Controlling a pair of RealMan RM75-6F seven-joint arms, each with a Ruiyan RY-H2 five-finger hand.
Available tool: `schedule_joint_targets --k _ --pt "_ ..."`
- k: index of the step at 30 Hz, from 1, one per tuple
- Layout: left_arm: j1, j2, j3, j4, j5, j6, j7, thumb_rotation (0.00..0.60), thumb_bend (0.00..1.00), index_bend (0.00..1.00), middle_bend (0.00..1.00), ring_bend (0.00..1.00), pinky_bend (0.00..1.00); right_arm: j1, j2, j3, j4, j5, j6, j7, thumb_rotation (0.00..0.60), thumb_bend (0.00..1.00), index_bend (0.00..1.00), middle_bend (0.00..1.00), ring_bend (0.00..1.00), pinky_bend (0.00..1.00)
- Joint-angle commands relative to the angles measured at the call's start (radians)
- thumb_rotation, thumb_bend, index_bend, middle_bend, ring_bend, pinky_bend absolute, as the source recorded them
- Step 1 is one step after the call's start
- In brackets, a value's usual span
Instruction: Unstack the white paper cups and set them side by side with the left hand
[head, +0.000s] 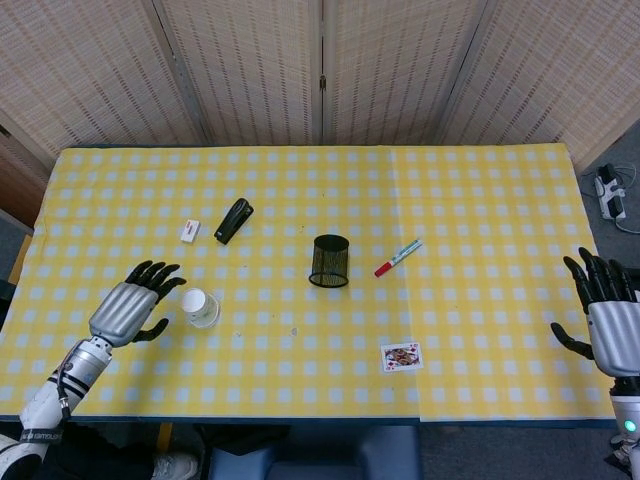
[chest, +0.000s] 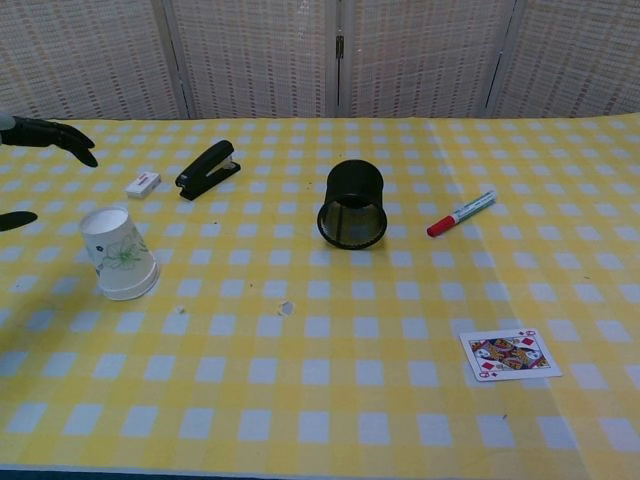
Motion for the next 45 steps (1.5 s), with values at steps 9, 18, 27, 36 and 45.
schedule_joint_targets --k 9,18,27,36,45 --pt "-0.105 -0.053 0.002 0.055 -0.136 -0.124 0.041 0.6 0.44 0.19 0.11 0.06 0.04 0.007 0.01 0.008 0.003 0.014 -0.012 0.012 0.6 0.26 0.0 0.0 0.0 0.0" --pt "-0.128 -0.078 0.024 0.054 -0.167 -0.115 0.082 0.6 0.44 0.2 0.11 0.05 0.03 0.012 0.012 0.008 0.0 0.016 -0.018 0.013 0.6 0.26 0.0 0.0 0.0 0.0" --pt "-0.145 -0.112 0.036 0.089 -0.2 -0.102 0.098 0.6 0.44 0.22 0.11 0.05 0.04 0.008 0.011 0.006 0.001 0.018 -0.013 0.017 0.6 0.26 0.0 0.0 0.0 0.0" --pt "-0.139 -0.126 0.05 0.098 -0.194 -0.063 0.094 0.6 0.44 0.25 0.11 0.06 0.05 0.009 0.009 0.005 0.002 0.018 -0.016 0.018 0.6 0.26 0.0 0.0 0.0 0.0" --pt "-0.135 -0.144 0.061 0.116 -0.178 -0.041 0.084 0.6 0.44 0.27 0.11 0.07 0.05 0.006 0.008 0.002 0.003 0.019 -0.013 0.022 0.6 0.26 0.0 0.0 0.0 0.0"
